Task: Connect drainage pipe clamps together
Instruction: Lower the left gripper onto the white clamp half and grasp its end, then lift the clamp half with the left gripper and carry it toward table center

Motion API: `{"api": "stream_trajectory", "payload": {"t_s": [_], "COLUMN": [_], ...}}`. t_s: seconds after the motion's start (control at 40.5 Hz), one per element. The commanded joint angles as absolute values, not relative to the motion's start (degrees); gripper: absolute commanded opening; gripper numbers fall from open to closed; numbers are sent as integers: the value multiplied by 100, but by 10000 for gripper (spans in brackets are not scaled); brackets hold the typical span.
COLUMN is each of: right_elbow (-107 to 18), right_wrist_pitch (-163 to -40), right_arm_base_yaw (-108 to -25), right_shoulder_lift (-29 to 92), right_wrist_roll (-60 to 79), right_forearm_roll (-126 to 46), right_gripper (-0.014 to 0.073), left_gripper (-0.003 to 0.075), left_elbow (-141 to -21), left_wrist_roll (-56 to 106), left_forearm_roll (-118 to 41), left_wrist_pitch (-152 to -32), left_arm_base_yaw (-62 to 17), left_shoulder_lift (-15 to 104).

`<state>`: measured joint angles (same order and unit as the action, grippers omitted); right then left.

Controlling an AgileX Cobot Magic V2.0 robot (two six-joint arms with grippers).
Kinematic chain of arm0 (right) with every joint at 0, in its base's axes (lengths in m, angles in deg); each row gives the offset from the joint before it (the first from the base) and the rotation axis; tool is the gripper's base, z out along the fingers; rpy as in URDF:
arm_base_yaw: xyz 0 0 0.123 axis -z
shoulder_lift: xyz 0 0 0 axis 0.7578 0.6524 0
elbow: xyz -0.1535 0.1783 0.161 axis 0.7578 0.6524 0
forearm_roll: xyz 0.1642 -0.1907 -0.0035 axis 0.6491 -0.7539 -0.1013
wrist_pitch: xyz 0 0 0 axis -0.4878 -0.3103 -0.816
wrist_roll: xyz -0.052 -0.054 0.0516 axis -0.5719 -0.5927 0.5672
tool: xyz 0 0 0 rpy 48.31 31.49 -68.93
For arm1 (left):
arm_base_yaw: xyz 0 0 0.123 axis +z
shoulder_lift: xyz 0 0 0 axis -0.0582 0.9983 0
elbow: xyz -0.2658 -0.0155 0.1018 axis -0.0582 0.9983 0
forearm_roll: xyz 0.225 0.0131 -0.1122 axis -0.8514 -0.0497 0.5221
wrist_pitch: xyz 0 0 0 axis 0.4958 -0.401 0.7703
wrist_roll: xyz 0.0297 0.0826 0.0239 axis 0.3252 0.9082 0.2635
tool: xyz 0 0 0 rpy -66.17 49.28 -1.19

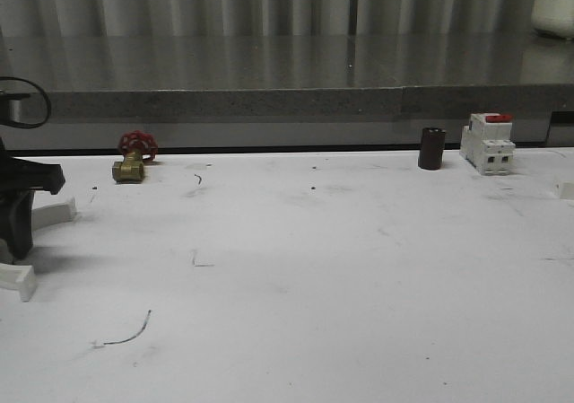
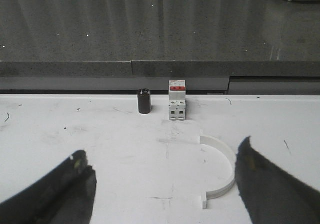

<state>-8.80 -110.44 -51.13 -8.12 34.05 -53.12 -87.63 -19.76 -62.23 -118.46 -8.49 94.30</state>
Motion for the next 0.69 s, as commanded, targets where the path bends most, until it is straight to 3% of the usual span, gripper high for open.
{"api": "stream_trajectory", "payload": {"t_s": [0.0, 0.099, 0.198, 0.42, 0.667], "right_elbow": [-1087, -1087, -1087, -1087, -1087], "right_wrist_pitch": [-10620, -10620, -10620, -10620, -10620], "right_arm_base_yaw": [-5068, -5068, -5068, -5068, -5068], "right_shoulder_lift": [-725, -725, -725, -725, -725], "right_wrist_roll": [3396, 3396, 3396, 3396, 3396], "right_forearm_roll": [-5350, -5350, -5350, -5350, -5350], "right_gripper": [591, 591, 591, 591, 591], "left_gripper": [224, 75, -13, -20, -20], "left_elbow": [-8916, -8916, -8925, -8964, -9684], "left_wrist_roll": [-2037, -2037, -2037, -2037, -2321], "left_forearm_roll": [-6161, -6161, -6139, -5807, -5512], "left_wrist_pitch": [-11733, -11733, -11781, -11934, -12670], "left_arm_base_yaw": [-833, -833, -833, -958, -1668], "left_shoulder_lift": [9186, 9186, 9186, 8937, 8920]}}
